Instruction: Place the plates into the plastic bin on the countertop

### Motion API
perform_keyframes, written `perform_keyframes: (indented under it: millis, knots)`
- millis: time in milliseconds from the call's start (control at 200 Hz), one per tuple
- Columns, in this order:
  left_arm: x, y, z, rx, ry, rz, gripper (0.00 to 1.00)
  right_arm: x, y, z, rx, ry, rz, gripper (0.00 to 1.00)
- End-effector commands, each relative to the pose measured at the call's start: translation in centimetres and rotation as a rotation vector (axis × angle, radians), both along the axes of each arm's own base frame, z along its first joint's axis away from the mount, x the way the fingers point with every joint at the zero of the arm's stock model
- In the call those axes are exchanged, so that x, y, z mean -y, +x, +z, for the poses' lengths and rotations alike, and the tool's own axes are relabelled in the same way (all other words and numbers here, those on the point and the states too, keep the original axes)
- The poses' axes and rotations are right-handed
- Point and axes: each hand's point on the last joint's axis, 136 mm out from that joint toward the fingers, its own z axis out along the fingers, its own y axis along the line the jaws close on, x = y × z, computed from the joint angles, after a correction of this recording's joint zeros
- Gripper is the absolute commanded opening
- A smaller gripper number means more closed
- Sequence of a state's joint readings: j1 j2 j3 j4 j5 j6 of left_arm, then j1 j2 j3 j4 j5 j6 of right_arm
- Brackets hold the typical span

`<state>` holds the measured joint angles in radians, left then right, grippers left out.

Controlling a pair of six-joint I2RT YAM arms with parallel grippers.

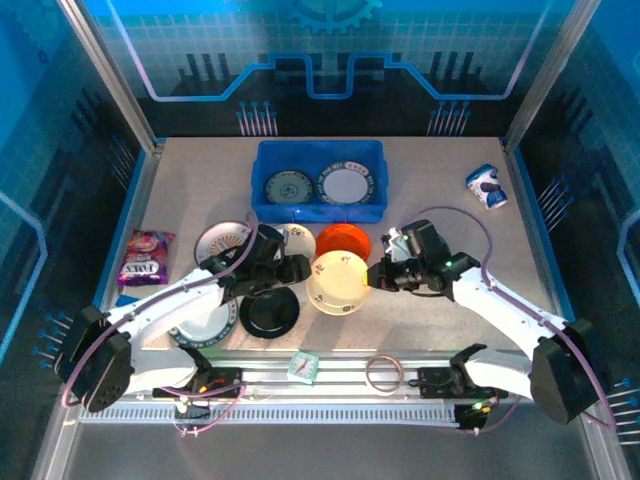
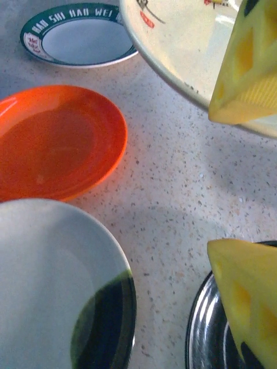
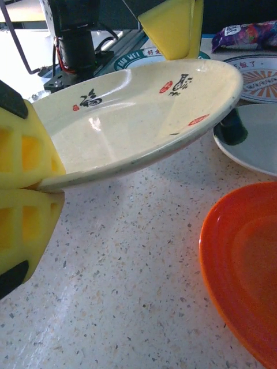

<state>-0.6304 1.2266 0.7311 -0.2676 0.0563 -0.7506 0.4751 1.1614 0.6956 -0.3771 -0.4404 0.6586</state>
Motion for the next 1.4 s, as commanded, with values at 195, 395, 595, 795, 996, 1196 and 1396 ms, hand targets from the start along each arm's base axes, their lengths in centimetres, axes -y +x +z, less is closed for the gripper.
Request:
perform_keyframes:
  millis: [195, 395, 595, 795, 996, 1196, 1396]
  knots:
    - [3.8, 1.1, 4.2, 0.072, -0.143, -0.118, 0.39, -3.4, 1.9, 6.2, 0.032, 0.263, 0.066, 0.0]
    - [3.7, 1.4, 4.8, 0.076, -0.148, -0.104, 0.01, -4.4, 3.7, 7.9, 0.054, 0.307, 0.073, 0.0]
    - [3.3, 2.2, 6.9, 0.101, -0.249, -0.053, 0.0, -5.2, 5.6, 9.5, 0.086, 0.315, 0.088, 0.34]
    - [2.3, 3.1, 8.3, 0.113, -0.261, -0.027, 0.0, -5.8, 8.2, 10.4, 0.101, 0.329, 0.054, 0.0]
    - [-1.8, 4.1, 8.9, 0.146, -0.173, 0.102, 0.99, -5.9, 13.7, 11.8, 0.169, 0.217, -0.015, 0.0]
    - [-6.1, 4.2, 10.2, 0.211, -0.14, 0.215, 0.99, -6.7, 21.1, 12.4, 0.228, 0.081, -0.089, 0.0]
    - [-8.7, 3.6, 10.7, 0.248, -0.123, 0.271, 0.99, -8.5, 27.4, 11.7, 0.236, 0.084, -0.154, 0.0]
